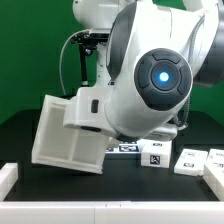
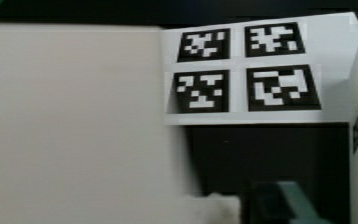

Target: Assemble cabinet

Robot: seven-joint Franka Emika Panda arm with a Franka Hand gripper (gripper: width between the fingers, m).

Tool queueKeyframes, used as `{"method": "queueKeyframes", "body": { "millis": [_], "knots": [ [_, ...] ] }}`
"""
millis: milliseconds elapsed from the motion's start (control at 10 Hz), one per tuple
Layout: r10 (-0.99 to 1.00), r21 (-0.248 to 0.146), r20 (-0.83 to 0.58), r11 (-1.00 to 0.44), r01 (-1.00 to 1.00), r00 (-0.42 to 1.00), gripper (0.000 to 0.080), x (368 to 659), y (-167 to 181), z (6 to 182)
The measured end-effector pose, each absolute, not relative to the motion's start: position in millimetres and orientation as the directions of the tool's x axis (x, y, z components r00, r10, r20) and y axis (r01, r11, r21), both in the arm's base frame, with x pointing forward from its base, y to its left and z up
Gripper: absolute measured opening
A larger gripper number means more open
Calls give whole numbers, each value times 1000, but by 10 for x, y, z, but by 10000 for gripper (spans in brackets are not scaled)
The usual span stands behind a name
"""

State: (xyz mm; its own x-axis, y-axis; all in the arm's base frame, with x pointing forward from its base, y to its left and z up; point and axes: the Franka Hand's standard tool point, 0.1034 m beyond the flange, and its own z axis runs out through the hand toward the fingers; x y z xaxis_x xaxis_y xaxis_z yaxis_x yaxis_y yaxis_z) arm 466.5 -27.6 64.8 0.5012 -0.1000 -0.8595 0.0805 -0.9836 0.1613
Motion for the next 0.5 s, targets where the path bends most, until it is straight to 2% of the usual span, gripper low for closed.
{"method": "queueKeyframes", "body": {
  "millis": [100,200,500],
  "knots": [
    [-100,161,-860,-984,81,501,89,4665,-276,647],
    [-100,161,-860,-984,81,501,29,4664,-276,647],
    [-82,145,-863,-985,90,499,27,4665,-276,649]
  ]
}}
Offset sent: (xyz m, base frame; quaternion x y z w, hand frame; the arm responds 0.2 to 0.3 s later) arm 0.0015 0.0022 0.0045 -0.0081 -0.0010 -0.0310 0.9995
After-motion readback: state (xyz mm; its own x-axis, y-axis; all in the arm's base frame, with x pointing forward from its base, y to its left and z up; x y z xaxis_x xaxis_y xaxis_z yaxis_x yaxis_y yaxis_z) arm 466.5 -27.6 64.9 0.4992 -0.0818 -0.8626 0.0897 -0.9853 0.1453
